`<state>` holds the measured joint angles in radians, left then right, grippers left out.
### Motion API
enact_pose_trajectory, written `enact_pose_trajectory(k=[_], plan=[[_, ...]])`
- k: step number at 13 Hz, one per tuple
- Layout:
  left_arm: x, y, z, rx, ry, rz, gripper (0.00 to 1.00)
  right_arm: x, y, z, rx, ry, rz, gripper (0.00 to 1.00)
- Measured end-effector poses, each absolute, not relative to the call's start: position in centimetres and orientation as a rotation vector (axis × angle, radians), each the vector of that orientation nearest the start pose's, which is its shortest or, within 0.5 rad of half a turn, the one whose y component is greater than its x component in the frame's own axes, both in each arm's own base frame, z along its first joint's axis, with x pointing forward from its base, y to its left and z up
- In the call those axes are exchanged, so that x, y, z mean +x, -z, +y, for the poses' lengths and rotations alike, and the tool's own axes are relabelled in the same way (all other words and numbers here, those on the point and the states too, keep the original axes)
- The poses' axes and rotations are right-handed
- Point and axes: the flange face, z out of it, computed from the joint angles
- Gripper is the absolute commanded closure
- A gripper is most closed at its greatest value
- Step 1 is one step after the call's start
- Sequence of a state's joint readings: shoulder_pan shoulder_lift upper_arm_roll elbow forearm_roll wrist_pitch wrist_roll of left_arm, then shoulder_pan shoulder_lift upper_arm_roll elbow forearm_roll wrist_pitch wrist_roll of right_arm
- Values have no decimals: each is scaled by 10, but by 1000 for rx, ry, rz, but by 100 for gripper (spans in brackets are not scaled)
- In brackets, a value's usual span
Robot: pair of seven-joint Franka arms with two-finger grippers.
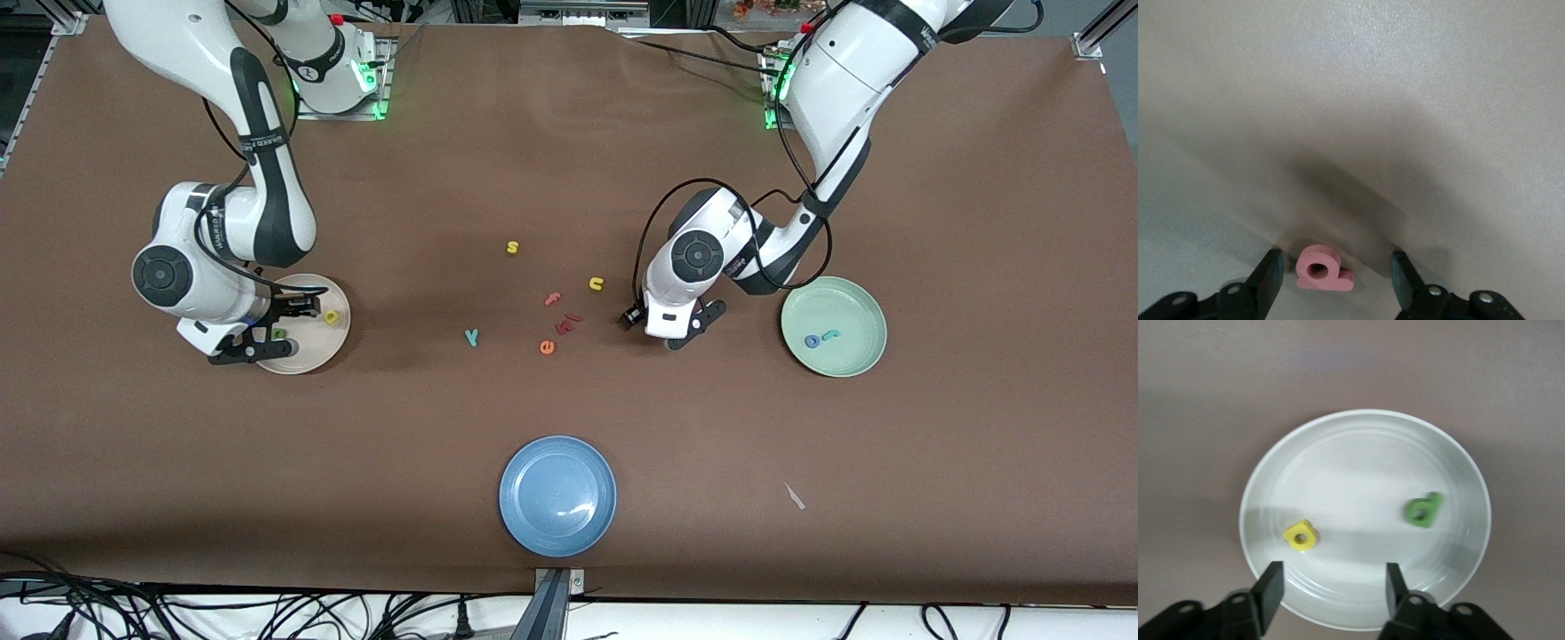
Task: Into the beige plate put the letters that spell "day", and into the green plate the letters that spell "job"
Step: 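Lower the green d onto the beige plate and open the right gripper, then carry the pink a to the green plate while the right gripper reaches cyan A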
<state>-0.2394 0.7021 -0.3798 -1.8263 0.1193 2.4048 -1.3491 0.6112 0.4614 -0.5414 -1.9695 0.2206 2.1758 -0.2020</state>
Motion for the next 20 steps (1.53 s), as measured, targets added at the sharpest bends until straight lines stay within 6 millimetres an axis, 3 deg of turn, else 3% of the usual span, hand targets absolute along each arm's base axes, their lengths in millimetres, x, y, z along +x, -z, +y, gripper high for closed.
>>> enact_pose_trajectory(k=[5,9,11,17,20], plan=[[527,-168,-360,-2969,-275,-1112,47,590,-261,131,-3191,-228,-127,0],[527,-168,-360,-2969,-275,-1113,66,586,-262,215,-3175,-186,-12,0],[527,-168,-360,-2970,-274,-1113,76,587,-258,248,-3168,-170,-24,0],[528,-172,-360,-2971,-268,-1113,80,599,-238,304,-3133,-145,-66,0],[528,-172,-360,-2971,-268,-1114,80,600,-217,312,-3146,-166,-85,0]])
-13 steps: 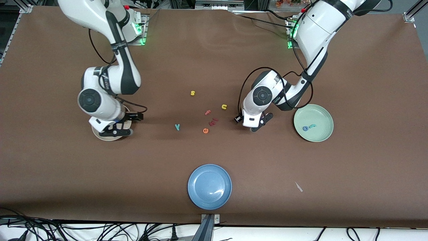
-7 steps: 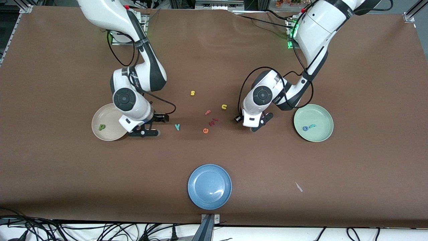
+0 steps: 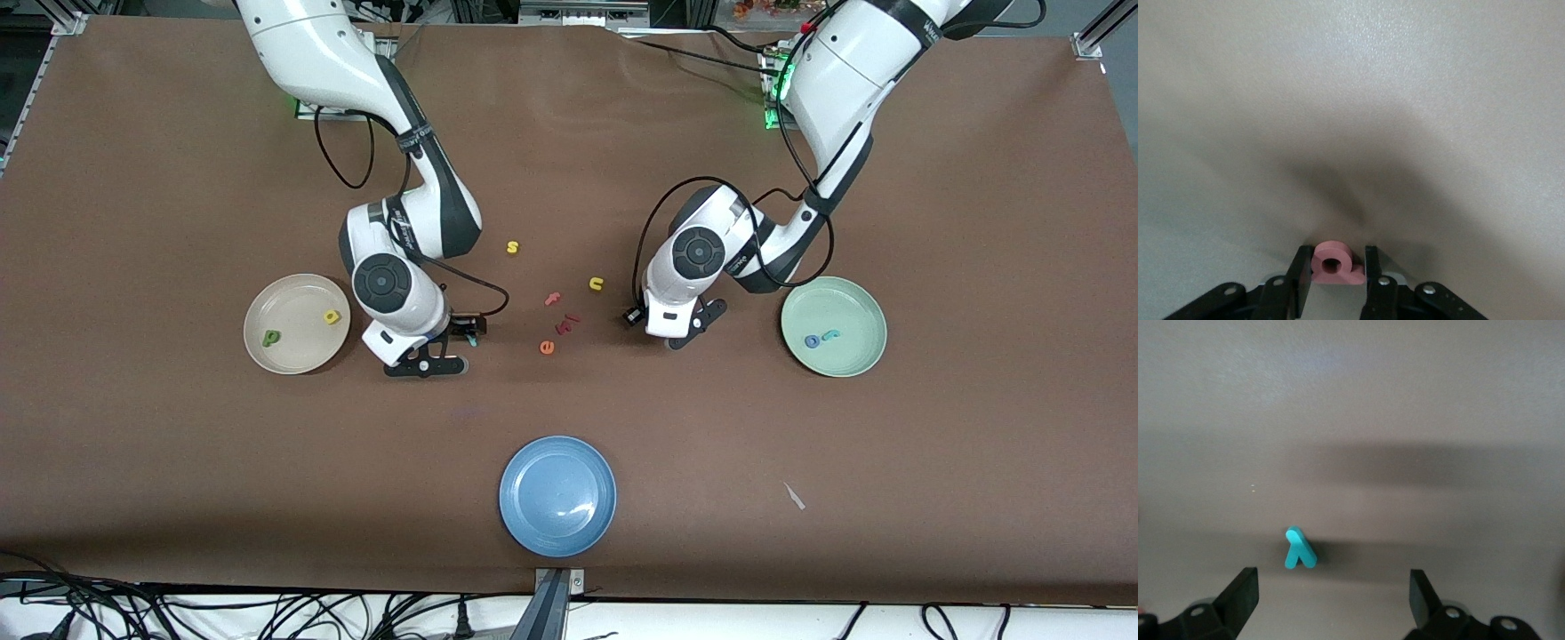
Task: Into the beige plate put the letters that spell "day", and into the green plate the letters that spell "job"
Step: 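Carry the pink a to the green plate while the right gripper reaches cyan A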
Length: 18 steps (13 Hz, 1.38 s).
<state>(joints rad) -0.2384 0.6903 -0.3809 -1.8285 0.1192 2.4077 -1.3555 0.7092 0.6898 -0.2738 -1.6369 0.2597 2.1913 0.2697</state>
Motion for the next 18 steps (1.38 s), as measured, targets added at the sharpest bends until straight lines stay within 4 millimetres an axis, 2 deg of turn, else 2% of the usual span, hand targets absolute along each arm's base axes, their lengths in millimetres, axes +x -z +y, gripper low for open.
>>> enact_pose_trajectory(k=[3,5,7,10,12,15,16,17,18], plan=[[541,-178,-347,-2973,-245,-1142,84,602,-202,319,-3152,-170,-101,1],[562,-198,-323,-3001,-201,-1119,84,600,-196,331,-3146,-173,-125,1],[589,-231,-278,-3015,-167,-1062,84,600,-193,335,-3142,-160,-133,7],[617,-273,-192,-3028,-175,-896,84,602,-188,335,-3141,-138,-132,20],[627,-280,-135,-3044,-209,-779,83,602,-187,335,-3142,-138,-132,24],[629,-265,-67,-3037,-252,-615,77,599,-186,339,-3137,-143,-128,36],[626,-256,-50,-3018,-280,-564,69,598,-186,342,-3136,-146,-128,38],[624,-247,-37,-3007,-306,-530,47,596,-184,344,-3136,-149,-128,39],[622,-241,-28,-3004,-326,-511,16,594,-182,346,-3138,-153,-130,42]])
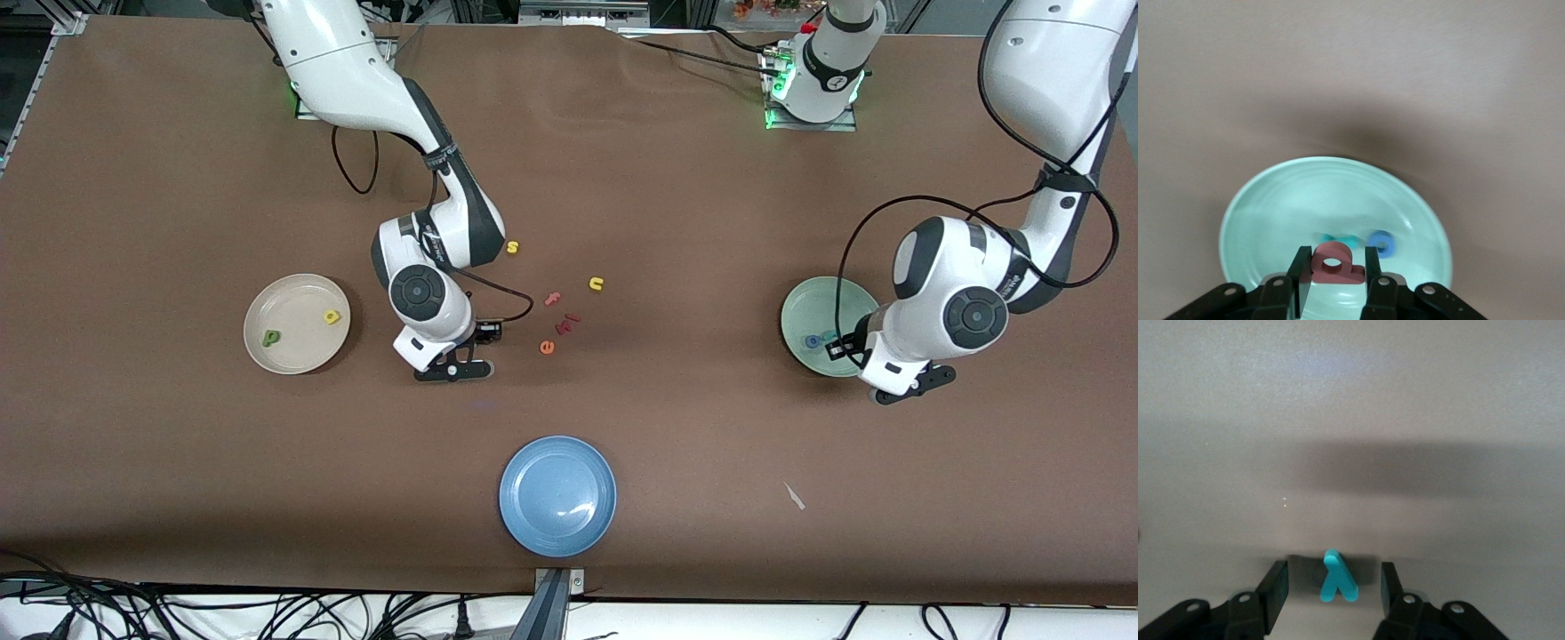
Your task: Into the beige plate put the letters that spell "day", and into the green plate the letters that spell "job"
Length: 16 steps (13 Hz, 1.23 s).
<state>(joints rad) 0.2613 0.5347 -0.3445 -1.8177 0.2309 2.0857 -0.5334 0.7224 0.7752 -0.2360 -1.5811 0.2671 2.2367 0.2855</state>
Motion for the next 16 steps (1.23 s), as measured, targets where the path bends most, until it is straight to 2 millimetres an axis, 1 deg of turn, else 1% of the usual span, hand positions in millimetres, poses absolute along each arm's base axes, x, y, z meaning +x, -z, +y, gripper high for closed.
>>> enact_pose_trajectory(k=[1,2,3,4,5,6,7,9,11,12,13,14,15,16], plan=[[622,-237,-21,-3004,-338,-507,0,593,-180,348,-3140,-158,-130,45],[622,-236,-19,-3005,-341,-508,0,592,-178,348,-3141,-161,-129,46],[623,-238,-19,-3006,-337,-508,0,592,-177,348,-3142,-162,-125,51],[625,-241,-20,-3011,-325,-505,0,592,-177,348,-3142,-162,-124,54],[630,-248,-22,-3018,-303,-504,0,592,-177,348,-3143,-162,-122,58],[637,-259,-24,-3028,-269,-506,0,592,-177,348,-3142,-161,-122,60],[646,-275,-25,-3033,-237,-508,0,592,-178,348,-3143,-160,-119,65],[662,-316,-30,-3026,-213,-503,0,593,-178,347,-3143,-159,-117,69],[675,-360,-41,-3032,-174,-442,0,593,-178,347,-3143,-159,-115,73],[679,-378,-44,-3040,-156,-393,0,593,-178,347,-3143,-159,-114,76],[682,-392,-43,-3046,-152,-343,0,593,-178,347,-3143,-159,-111,76],[684,-404,-39,-3049,-157,-294,0,593,-178,347,-3141,-160,-106,80],[686,-418,-34,-3052,-163,-245,0,593,-179,346,-3137,-161,-98,81],[687,-432,-29,-3052,-167,-206,0,594,-179,346,-3135,-162,-95,85]])
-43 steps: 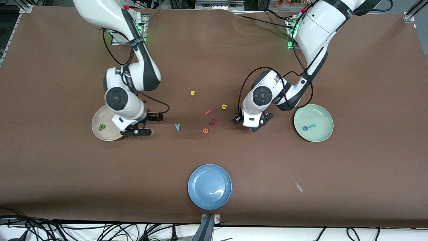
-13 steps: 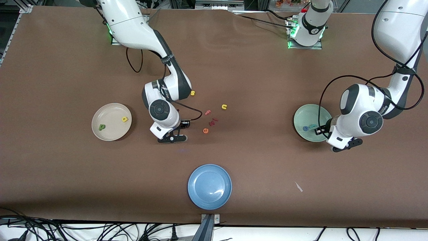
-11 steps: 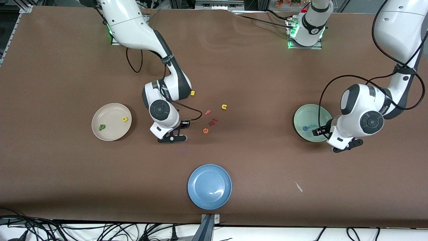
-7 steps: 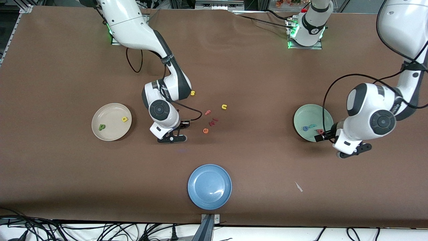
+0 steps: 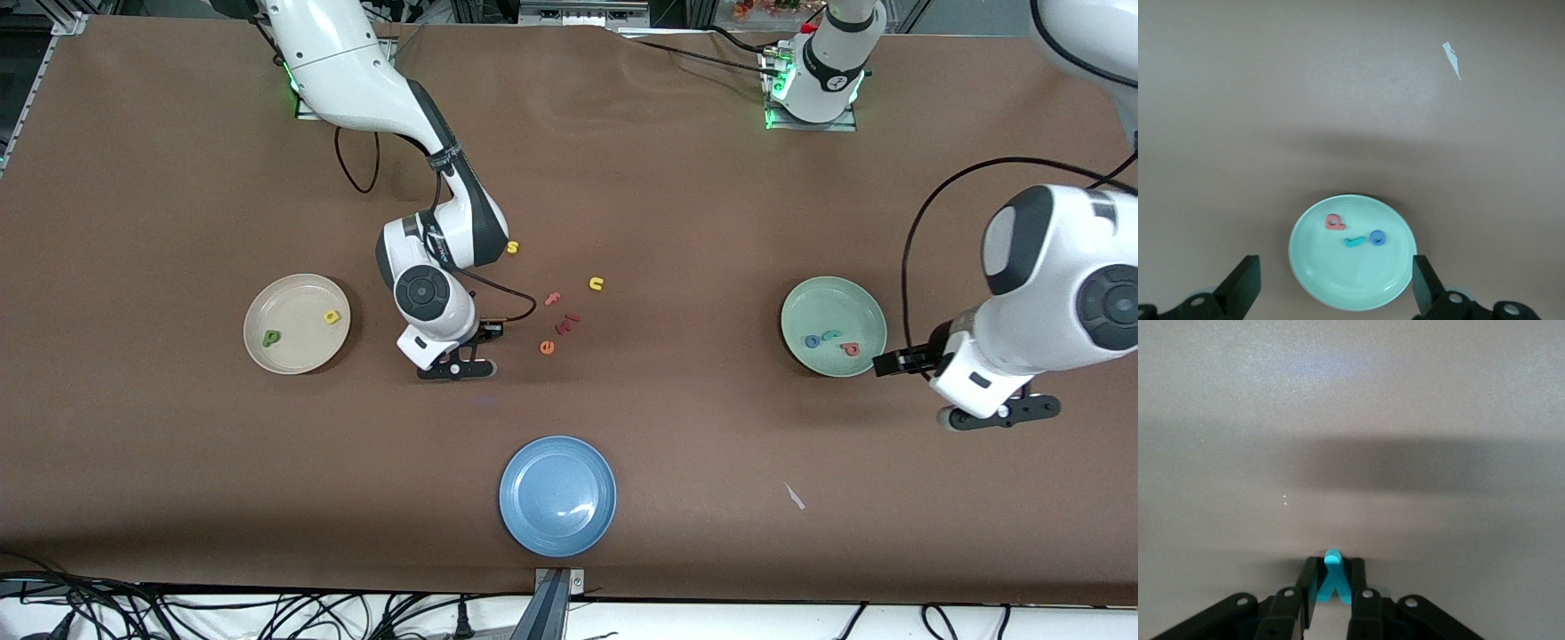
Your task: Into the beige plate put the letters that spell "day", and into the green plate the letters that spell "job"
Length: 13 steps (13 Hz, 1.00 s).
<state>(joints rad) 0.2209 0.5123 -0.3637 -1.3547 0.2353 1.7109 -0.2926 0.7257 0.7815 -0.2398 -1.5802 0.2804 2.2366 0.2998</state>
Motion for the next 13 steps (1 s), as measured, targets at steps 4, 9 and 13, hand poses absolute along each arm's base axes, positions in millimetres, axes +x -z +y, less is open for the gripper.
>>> enact_pose_trajectory(k=[4,9,13], plan=[[693,-473,-18,-3022,-103,-117,0,595,-180,345,-3117,-167,-64,88],[687,-499,-36,-3041,-82,-39,1,613,-202,330,-3126,-187,-29,90],[677,-536,-22,-3096,-18,-91,3,633,-241,270,-3162,-275,-87,91]])
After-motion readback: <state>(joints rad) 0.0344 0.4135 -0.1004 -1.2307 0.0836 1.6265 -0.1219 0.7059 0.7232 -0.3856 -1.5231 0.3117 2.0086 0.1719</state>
